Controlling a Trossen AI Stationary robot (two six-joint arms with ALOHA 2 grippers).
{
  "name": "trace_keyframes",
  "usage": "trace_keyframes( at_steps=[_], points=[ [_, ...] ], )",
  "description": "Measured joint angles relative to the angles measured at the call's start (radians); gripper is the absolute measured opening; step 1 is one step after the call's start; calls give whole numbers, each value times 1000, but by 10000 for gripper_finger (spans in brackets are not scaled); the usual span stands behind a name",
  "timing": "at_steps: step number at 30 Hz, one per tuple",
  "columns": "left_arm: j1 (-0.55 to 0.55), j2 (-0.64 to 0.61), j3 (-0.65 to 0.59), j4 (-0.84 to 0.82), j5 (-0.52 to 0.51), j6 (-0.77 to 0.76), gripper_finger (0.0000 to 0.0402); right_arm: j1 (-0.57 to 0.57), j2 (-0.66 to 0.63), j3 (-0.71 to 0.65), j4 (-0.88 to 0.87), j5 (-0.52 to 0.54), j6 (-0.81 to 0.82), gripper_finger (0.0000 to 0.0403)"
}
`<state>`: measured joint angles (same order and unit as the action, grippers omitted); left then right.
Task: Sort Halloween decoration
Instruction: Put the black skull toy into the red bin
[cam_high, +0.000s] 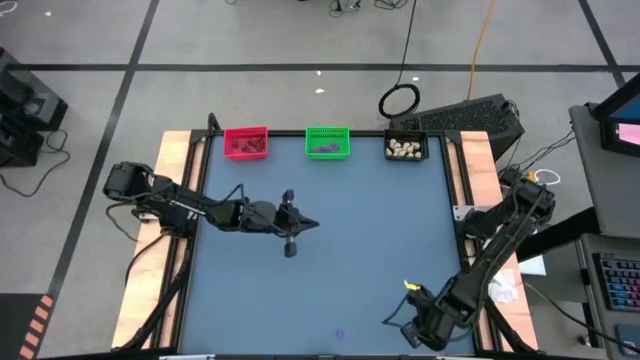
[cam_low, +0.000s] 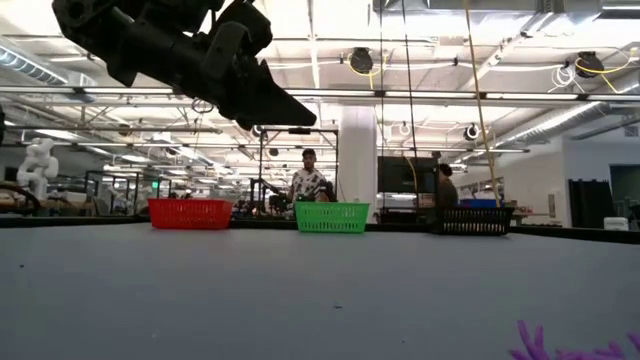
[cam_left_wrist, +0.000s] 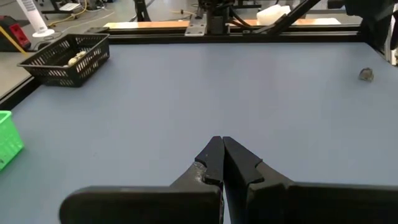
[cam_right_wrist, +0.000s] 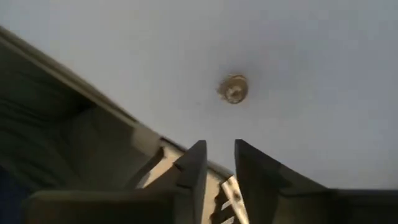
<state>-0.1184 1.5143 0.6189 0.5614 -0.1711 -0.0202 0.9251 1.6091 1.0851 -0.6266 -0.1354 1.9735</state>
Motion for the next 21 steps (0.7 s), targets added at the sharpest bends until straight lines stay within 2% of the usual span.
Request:
trace_keyframes(
  at_steps=[2,6,10,17,21],
  points=[
    [0,0,0,-5,0,2,0,14,24,0,0,1,-14,87],
    [0,0,0,2,0,9,0,20,69,0,1,3,-158,114],
    [5,0,0,9,0,24,0,20,89,0,2,34,-268,127],
    [14,0,0,9,0,30,0,3,88,0,-24,102,-335,109],
    [22,0,0,7,0,30,0,-9,98,0,-30,79,-389,94]
  ],
)
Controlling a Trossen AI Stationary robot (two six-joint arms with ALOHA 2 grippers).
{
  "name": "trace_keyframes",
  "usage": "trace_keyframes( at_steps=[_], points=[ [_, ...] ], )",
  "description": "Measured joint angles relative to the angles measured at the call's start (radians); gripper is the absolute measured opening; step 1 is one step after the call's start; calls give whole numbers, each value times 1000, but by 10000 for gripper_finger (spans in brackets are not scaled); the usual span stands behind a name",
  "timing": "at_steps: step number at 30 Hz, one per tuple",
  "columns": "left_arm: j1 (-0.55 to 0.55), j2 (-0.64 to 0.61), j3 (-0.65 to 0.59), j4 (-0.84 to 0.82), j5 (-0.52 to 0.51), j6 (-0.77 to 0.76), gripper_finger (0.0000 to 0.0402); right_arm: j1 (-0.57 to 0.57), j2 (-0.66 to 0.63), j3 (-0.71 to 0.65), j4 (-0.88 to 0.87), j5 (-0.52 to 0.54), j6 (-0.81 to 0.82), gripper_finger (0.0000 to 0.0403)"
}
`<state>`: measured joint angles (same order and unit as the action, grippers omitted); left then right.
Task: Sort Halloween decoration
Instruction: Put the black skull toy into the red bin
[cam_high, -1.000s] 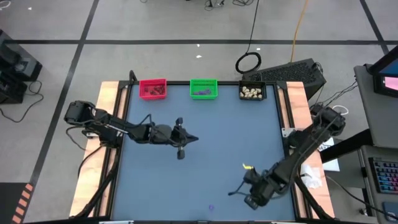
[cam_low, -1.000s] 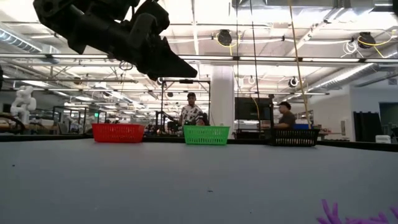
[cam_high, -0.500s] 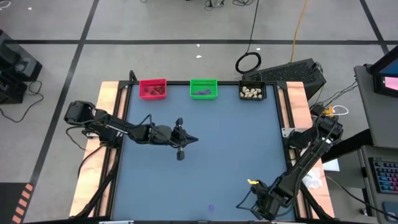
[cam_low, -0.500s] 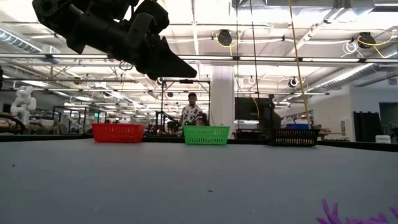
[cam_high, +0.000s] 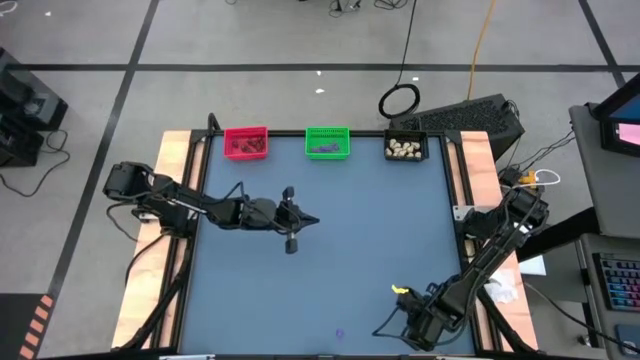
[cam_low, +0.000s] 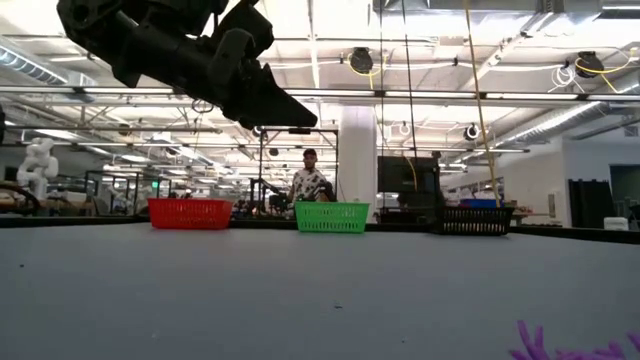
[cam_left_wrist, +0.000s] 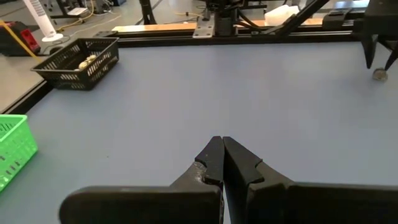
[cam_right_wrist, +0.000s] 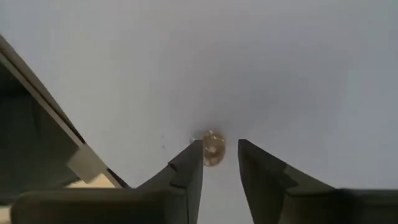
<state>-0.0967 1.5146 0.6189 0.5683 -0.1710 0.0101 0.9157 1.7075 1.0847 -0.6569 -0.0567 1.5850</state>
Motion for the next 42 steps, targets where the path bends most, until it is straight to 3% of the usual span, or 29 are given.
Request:
trace_keyframes(
  at_steps=[11,17,25,38,42],
  points=[
    [-1,0,0,-2,0,3,0,2,4,80,-68,-45,-195,5],
    [-1,0,0,-2,1,3,0,5,18,72,-55,-80,-258,3],
    [-1,0,0,-11,1,3,0,5,128,68,0,-179,-335,1],
    [-1,0,1,-9,1,2,0,-18,71,68,-127,138,-289,0],
    [-1,1,1,-9,1,2,0,-35,43,68,-118,191,-291,0]
  ],
)
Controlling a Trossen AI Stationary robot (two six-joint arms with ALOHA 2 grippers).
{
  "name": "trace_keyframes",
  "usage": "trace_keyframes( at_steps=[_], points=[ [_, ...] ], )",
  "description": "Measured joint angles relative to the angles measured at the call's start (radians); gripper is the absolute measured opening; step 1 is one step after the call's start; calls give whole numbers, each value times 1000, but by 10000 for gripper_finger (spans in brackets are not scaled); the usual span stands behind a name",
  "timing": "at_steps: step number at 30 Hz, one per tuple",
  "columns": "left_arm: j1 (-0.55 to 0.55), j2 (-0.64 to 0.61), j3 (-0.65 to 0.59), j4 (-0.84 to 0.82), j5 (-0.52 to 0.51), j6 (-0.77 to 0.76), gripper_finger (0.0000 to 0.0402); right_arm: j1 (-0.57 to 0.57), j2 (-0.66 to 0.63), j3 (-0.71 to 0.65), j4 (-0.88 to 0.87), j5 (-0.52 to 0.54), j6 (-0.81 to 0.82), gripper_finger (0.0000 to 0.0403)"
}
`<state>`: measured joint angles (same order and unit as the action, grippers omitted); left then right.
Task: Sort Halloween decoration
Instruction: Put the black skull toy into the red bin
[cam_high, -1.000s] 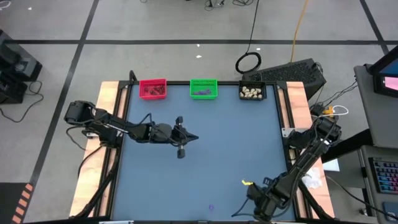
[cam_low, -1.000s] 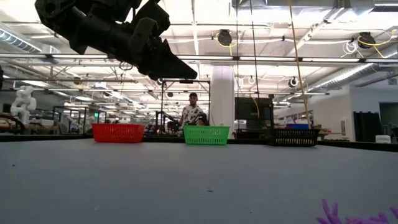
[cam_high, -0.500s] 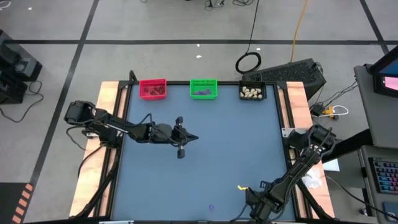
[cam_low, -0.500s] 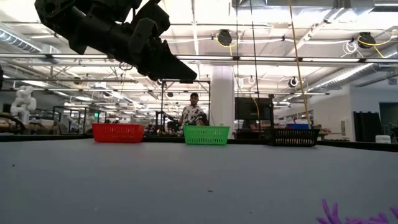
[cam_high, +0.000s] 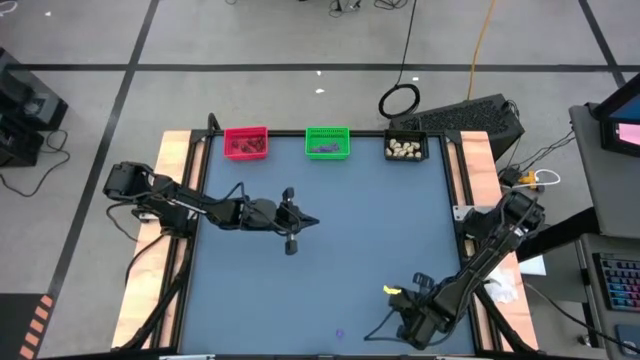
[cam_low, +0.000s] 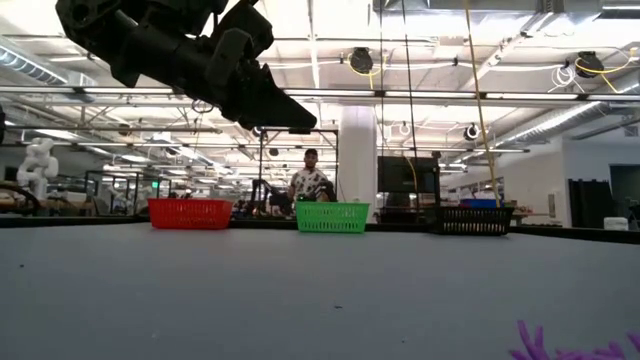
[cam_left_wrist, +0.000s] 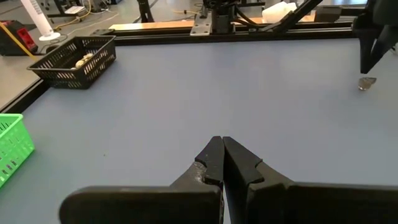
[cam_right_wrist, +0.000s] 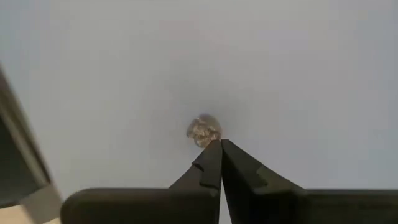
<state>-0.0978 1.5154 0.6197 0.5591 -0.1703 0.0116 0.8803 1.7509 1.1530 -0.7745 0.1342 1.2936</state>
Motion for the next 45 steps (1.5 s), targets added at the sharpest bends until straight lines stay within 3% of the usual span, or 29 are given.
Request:
trace_keyframes(
  at_steps=[6,11,17,20,26,31,34,45],
  points=[
    [0,0,0,0,0,-2,0,-22,-17,0,45,-8,-1,8],
    [0,0,0,0,0,-2,0,-31,-13,0,53,-46,58,49],
    [0,0,0,0,0,-1,0,-41,-13,0,57,-183,184,97],
    [0,0,0,0,0,0,0,-36,-13,0,56,-191,190,85],
    [0,0,0,-1,1,1,0,-21,2,0,65,-191,154,8],
    [0,0,0,-1,1,1,0,-16,59,0,90,-241,103,9],
    [0,0,0,-1,1,0,0,-22,79,0,106,-216,76,2],
    [0,0,0,0,1,0,0,-62,31,52,102,27,4,4]
  ],
)
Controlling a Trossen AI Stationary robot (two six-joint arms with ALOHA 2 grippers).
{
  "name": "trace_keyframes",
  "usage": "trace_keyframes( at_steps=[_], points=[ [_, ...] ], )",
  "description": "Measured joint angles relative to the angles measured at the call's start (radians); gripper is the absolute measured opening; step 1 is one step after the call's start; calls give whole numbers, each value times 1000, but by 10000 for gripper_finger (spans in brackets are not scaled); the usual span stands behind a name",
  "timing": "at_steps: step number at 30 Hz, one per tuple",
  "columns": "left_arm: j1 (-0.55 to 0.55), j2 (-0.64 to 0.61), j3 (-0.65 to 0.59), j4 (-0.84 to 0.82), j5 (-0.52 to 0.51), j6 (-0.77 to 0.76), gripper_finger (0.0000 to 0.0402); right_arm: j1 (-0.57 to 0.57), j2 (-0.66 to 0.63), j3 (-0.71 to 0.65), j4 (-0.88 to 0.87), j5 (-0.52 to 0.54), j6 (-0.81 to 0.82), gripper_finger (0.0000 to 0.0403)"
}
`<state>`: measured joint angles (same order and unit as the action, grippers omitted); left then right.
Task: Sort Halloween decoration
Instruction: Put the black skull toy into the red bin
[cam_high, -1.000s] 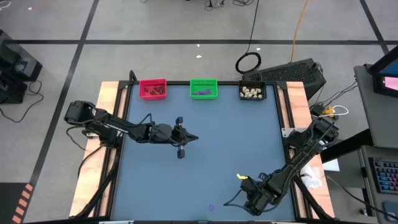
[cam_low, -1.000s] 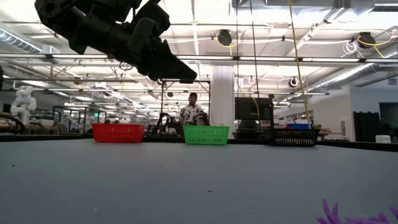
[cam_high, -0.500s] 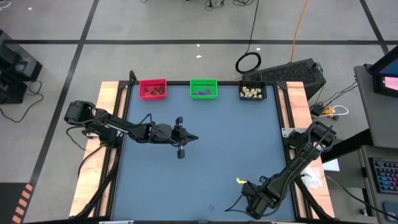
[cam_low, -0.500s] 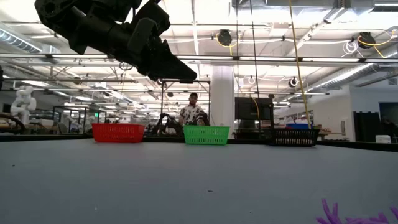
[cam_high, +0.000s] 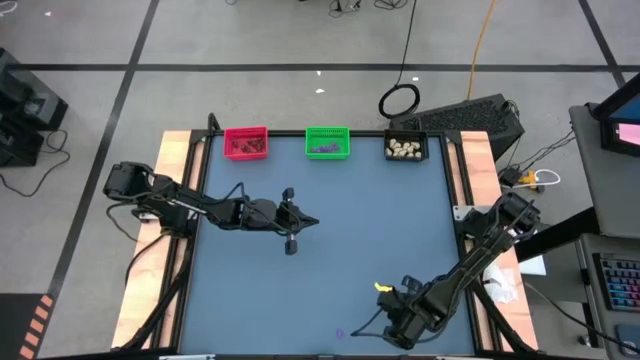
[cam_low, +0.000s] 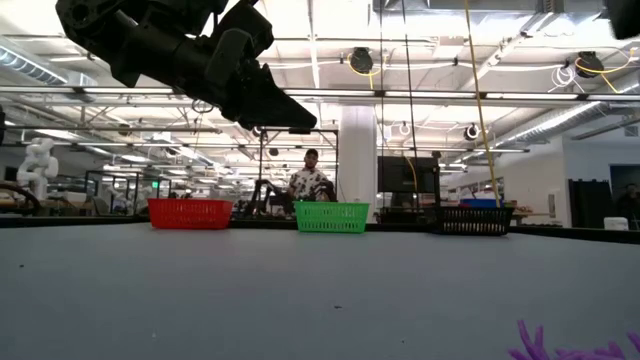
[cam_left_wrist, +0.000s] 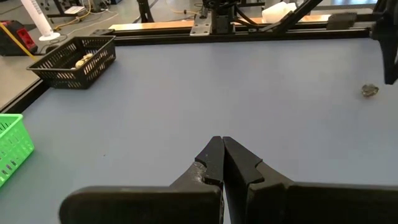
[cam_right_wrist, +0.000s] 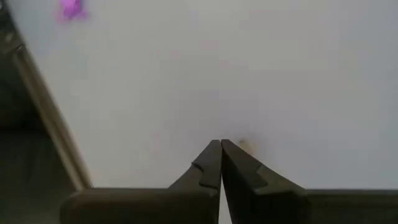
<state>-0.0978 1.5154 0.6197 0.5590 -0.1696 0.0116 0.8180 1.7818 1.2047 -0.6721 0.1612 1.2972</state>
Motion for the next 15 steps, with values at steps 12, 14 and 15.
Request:
trace_keyframes(
  at_steps=[12,14,15],
  points=[
    [-1,0,0,-3,0,0,0,-12,1,15,-40,-90,-79,71],
    [-1,0,0,-3,0,0,0,-6,8,15,-39,-84,-82,100],
    [-1,0,0,-3,0,0,0,-4,14,15,-40,-84,-84,111]
  ],
)
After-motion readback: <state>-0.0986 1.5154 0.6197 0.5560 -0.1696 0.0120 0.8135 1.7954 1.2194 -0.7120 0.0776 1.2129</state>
